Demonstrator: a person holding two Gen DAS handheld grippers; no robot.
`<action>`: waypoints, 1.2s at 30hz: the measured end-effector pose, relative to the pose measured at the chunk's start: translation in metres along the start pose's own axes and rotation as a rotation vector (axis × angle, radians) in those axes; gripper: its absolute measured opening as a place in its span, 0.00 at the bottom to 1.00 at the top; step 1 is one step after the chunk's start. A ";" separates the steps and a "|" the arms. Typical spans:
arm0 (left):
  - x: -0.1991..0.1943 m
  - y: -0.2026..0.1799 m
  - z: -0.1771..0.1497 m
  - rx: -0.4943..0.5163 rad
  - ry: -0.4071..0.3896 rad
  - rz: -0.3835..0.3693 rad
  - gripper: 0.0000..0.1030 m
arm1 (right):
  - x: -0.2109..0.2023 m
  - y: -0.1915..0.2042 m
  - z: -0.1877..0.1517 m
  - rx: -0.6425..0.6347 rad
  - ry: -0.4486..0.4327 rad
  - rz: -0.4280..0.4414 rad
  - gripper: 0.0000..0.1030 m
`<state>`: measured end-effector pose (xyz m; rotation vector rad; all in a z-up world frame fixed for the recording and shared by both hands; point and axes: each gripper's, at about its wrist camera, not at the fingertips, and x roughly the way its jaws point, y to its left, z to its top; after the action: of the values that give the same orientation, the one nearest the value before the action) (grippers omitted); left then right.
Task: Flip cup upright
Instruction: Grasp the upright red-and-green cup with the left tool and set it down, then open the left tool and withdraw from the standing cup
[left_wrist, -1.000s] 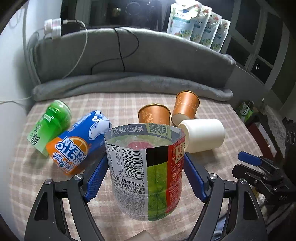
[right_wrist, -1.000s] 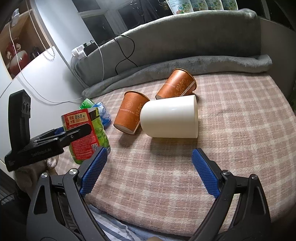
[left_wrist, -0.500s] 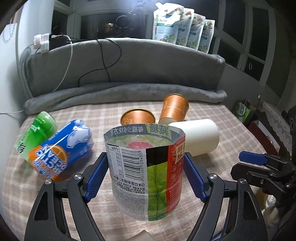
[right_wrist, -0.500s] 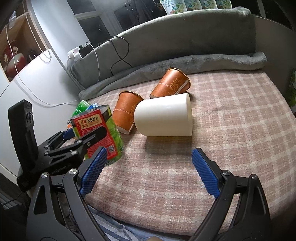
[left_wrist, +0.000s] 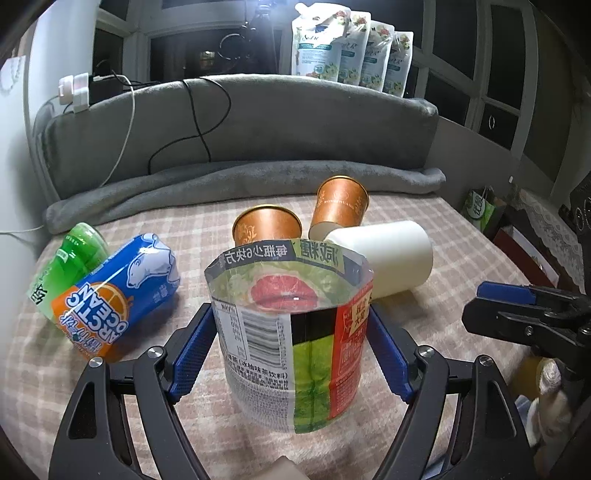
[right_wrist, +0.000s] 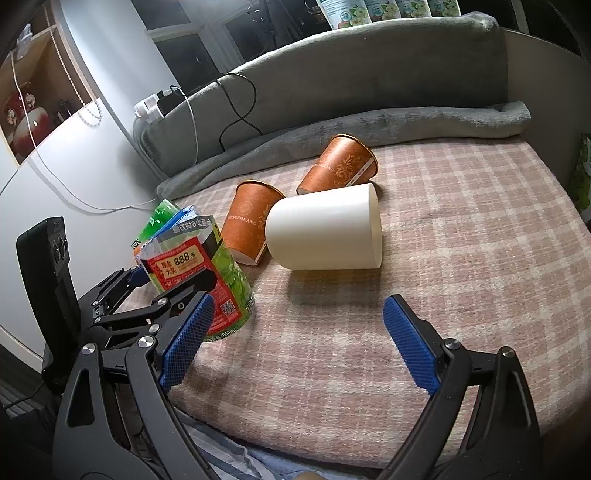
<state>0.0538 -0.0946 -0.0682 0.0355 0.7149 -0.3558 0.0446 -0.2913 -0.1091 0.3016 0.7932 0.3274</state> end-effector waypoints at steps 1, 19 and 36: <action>0.000 0.001 0.000 -0.003 0.006 -0.003 0.79 | 0.000 0.000 0.000 0.000 0.000 0.001 0.92; -0.025 0.009 -0.013 -0.007 0.063 -0.061 0.81 | -0.011 0.014 -0.001 -0.025 -0.026 0.006 0.92; -0.130 0.032 -0.024 -0.067 -0.307 0.215 0.81 | -0.042 0.040 0.001 -0.156 -0.232 -0.187 0.92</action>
<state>-0.0412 -0.0206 -0.0048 -0.0063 0.4134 -0.1259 0.0105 -0.2719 -0.0660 0.1148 0.5583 0.1729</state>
